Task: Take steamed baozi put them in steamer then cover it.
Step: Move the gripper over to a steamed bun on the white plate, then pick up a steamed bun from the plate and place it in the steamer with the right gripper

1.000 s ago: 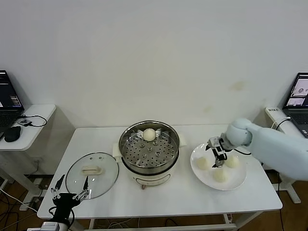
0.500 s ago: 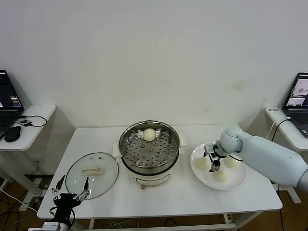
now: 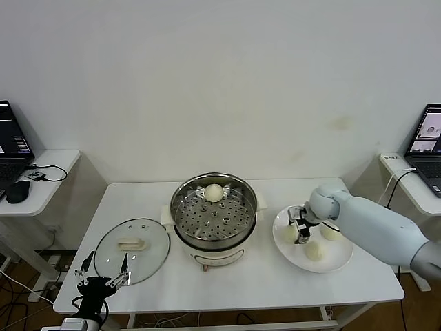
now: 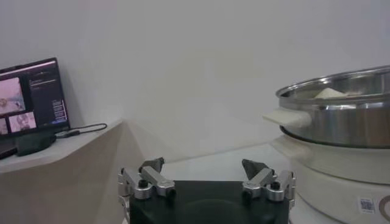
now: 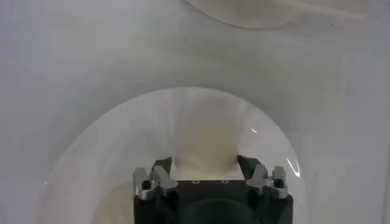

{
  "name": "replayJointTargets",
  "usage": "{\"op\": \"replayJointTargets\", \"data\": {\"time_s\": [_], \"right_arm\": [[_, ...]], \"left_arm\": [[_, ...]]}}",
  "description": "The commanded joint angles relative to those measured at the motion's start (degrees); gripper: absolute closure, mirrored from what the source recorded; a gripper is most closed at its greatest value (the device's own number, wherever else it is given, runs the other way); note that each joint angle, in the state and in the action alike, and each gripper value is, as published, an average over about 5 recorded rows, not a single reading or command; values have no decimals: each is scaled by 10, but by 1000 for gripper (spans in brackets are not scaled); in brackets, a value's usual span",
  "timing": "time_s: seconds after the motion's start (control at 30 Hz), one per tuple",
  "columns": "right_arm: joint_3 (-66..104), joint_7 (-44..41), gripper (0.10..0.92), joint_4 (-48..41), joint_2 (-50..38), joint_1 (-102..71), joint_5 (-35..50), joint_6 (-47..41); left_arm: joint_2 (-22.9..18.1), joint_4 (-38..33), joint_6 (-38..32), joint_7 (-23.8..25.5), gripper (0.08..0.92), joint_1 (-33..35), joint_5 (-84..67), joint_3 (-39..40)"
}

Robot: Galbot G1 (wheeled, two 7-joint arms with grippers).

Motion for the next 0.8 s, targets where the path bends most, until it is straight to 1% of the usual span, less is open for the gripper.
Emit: {"op": "replayJointTargets", "data": {"time_s": [0.03, 0.13, 0.27, 0.43, 0.57, 0.67, 0.8], "right_arm": [[7, -3, 380, -9, 6, 1, -3, 1], [7, -5, 412, 5, -2, 14, 7, -3], [3, -10, 443, 46, -29, 61, 40, -15], [-18, -18, 441, 103, -82, 145, 90, -27], [-60, -19, 440, 138, -107, 233, 142, -44], [-99, -13, 439, 162, -105, 304, 184, -65], [-143, 6, 434, 189, -73, 373, 250, -95]], "left_arm": [[0, -1, 0, 0, 177, 0, 0, 0], [1, -1, 0, 0, 177, -1, 1, 1], [4, 0, 0, 1, 177, -2, 2, 2], [10, 0, 1, 1, 177, -6, 1, 4], [15, 0, 1, 1, 177, -9, 0, 9], [18, 0, 1, 1, 177, -13, 0, 13], [22, 0, 1, 1, 177, -15, -2, 14]]}}
